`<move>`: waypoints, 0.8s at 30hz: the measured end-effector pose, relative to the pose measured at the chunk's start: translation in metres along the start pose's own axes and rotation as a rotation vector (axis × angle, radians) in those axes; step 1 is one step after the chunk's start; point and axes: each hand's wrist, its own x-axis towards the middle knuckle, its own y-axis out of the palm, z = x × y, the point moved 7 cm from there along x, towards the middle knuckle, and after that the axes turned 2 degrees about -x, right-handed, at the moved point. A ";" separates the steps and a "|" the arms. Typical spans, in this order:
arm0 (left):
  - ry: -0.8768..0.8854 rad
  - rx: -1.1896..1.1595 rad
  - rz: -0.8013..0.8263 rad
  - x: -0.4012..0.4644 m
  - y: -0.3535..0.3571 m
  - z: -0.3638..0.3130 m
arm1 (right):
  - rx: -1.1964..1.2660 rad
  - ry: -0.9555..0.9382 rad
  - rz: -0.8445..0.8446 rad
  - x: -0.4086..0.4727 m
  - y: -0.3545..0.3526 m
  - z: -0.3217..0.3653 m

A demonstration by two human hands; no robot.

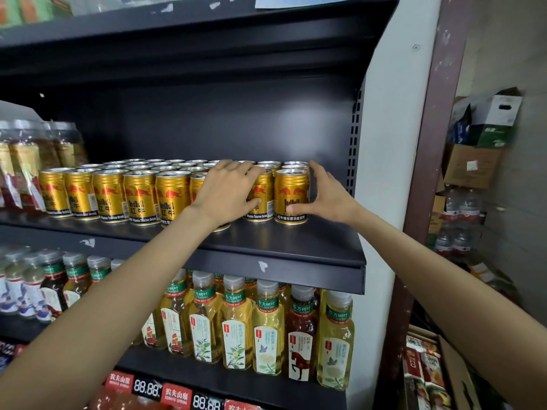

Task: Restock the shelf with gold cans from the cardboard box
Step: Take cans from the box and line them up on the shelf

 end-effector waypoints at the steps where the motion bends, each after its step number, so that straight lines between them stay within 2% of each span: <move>1: 0.009 0.020 -0.004 -0.002 0.001 0.000 | 0.021 0.001 0.039 -0.001 0.002 -0.001; 4: 0.016 0.053 0.015 -0.004 0.006 -0.001 | 0.050 0.026 0.101 -0.003 0.010 -0.002; 16: 0.001 0.052 0.044 -0.004 0.006 -0.005 | 0.094 0.056 0.078 -0.008 0.010 0.005; 19: -0.024 -0.048 -0.041 -0.011 -0.002 -0.006 | 0.102 0.022 0.045 -0.019 -0.002 0.017; 24: -0.114 -0.335 -0.335 -0.044 -0.036 -0.004 | 0.040 -0.046 -0.119 -0.057 -0.027 0.043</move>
